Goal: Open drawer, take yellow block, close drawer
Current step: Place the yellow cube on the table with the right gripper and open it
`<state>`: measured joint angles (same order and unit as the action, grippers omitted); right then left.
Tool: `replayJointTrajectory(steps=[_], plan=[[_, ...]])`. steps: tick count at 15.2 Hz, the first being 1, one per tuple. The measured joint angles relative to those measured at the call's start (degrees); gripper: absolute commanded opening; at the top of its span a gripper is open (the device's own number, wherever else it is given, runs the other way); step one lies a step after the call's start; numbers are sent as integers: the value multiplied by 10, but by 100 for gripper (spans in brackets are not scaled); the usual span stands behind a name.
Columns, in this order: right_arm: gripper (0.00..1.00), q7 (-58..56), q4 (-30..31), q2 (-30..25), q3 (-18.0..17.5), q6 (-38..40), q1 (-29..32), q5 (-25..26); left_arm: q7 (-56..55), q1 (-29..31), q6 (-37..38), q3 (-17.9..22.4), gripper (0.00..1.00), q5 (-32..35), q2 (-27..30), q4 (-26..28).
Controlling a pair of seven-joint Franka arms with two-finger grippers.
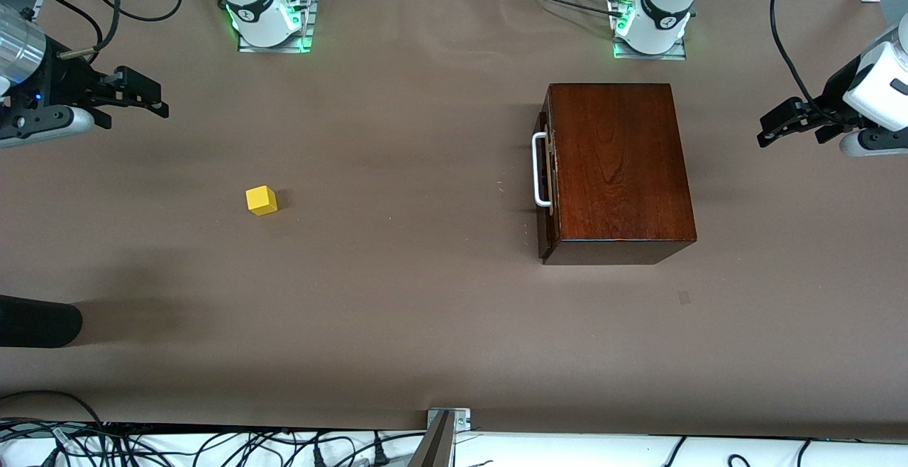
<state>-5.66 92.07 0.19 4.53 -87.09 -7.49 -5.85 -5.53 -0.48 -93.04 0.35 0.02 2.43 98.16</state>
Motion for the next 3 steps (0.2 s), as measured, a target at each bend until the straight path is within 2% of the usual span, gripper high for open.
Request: replayJointTrajectory(steps=[3], plan=[[100,0,0,1,0,-22,0,8,2,0,0,-5,100,0,1,5]])
